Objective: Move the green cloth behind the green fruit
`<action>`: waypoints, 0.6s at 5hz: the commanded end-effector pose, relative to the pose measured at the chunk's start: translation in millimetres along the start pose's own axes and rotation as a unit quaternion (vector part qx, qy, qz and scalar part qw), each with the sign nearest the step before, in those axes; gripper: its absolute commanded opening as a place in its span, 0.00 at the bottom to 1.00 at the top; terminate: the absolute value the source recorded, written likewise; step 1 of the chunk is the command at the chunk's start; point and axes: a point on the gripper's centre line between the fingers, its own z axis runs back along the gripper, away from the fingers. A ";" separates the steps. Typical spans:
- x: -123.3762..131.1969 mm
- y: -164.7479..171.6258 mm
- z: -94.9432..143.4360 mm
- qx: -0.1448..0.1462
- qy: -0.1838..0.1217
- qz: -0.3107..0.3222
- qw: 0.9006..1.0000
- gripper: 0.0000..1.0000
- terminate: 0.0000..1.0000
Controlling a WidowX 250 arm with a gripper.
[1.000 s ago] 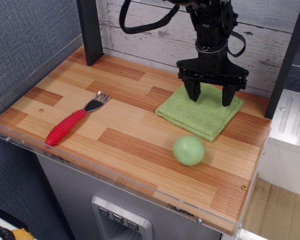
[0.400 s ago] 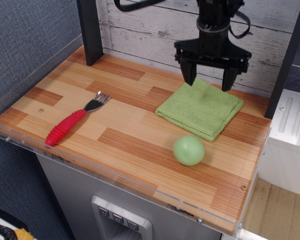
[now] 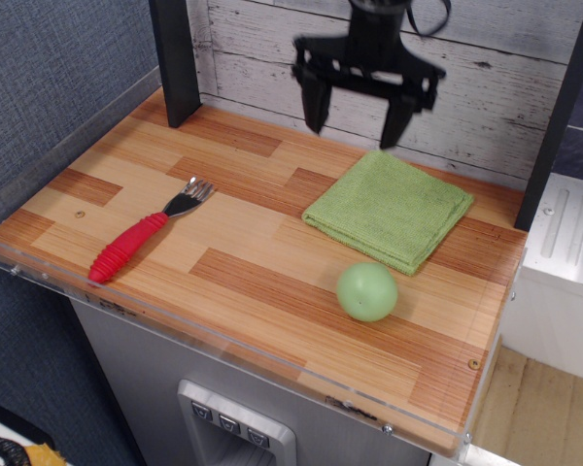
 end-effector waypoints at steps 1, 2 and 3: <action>11.2 61.7 18.3 0.011 -0.016 0.086 0.996 1.00 0.00; 25.0 87.1 9.1 0.026 -0.010 0.114 0.993 1.00 0.00; 31.0 111.3 3.4 0.055 -0.005 0.129 0.990 1.00 0.00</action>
